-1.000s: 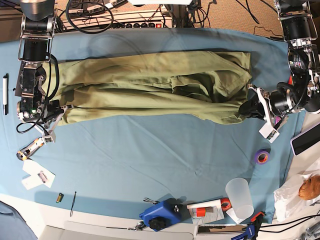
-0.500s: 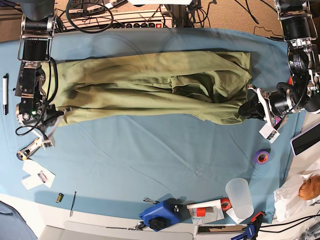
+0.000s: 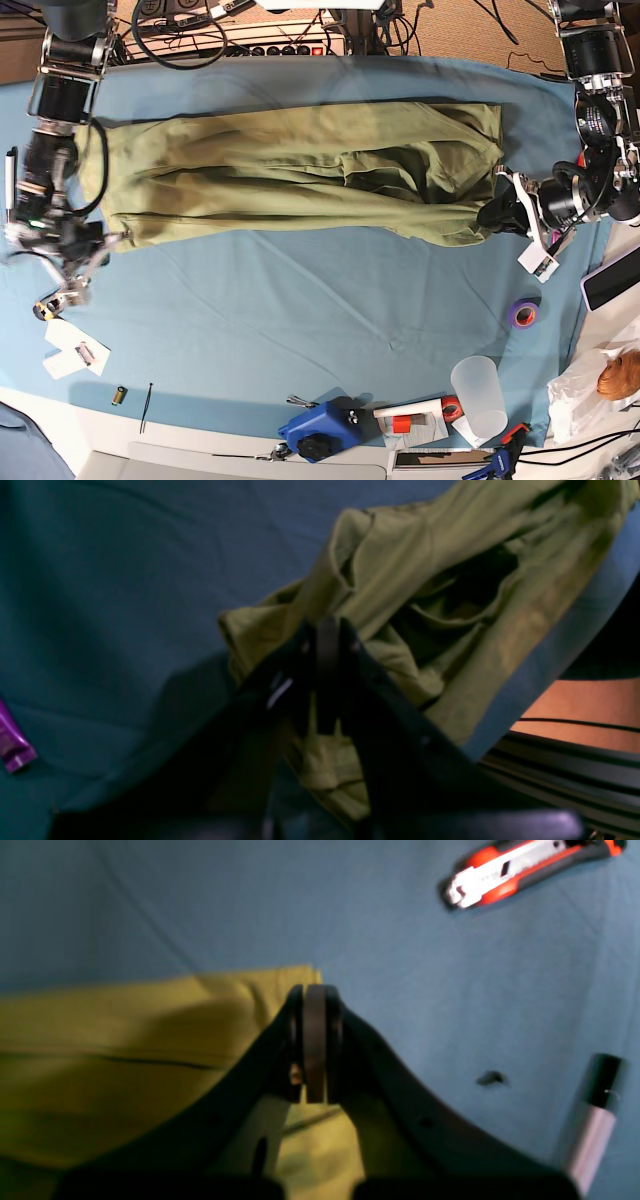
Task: Layout the t-shirt on the table in an organized manner, then fold the t-shirt properly
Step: 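Release and reposition the right gripper along the folded edge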
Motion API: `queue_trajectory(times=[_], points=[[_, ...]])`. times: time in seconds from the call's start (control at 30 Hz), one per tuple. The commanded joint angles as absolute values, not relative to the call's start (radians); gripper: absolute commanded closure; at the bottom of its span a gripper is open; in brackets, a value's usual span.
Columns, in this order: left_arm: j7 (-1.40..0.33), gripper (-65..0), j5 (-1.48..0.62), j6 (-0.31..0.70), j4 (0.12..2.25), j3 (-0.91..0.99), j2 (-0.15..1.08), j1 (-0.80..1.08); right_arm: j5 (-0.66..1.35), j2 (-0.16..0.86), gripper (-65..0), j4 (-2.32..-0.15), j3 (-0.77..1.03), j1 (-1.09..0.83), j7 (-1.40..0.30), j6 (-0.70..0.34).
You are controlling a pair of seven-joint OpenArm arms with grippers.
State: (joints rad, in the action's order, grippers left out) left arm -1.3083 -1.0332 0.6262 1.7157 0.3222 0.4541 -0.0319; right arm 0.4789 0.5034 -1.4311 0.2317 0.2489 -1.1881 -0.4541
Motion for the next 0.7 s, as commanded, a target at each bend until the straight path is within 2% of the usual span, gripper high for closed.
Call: queue_trajectory(times=[0.0, 0.1, 0.23, 0.43, 0.53, 0.6, 0.67], points=[[-1.293, 0.0, -1.048, 0.63, 1.732, 0.331, 0.468, -0.049, 0.549, 0.529, 0.0, -1.447, 0.304, 0.271, -1.176, -0.486], [-1.293, 0.0, -1.048, 0.63, 1.732, 0.331, 0.468, -0.049, 0.759, 0.529, 0.0, -1.444, 0.522, 0.271, -1.214, -0.566], [-1.291, 0.0, -1.048, 0.63, 1.732, 0.331, 0.468, -0.049, 0.785, 0.529, 0.0, -1.444, 0.725, 0.268, -1.233, -0.639], [-1.289, 0.0, -1.048, 0.63, 1.732, 0.331, 0.468, -0.049, 0.758, 0.529, 0.0, -1.444, 0.764, 0.205, -1.238, -0.678], [-1.29, 0.0, -1.048, 0.63, 1.732, 0.331, 0.468, -0.049, 0.759, 0.529, -0.8, -1.444, 0.735, 0.164, -1.325, -0.685], [-1.289, 0.0, -1.048, 0.63, 1.732, 0.331, 0.468, -0.049, 0.759, 0.529, -10.8, -1.444, 0.717, 0.146, -1.396, -0.685], [-1.289, 0.0, -1.048, 0.63, 1.732, 0.331, 0.468, -0.049, 0.76, 0.529, -17.9, -1.444, 0.701, 0.122, -1.396, -0.685]])
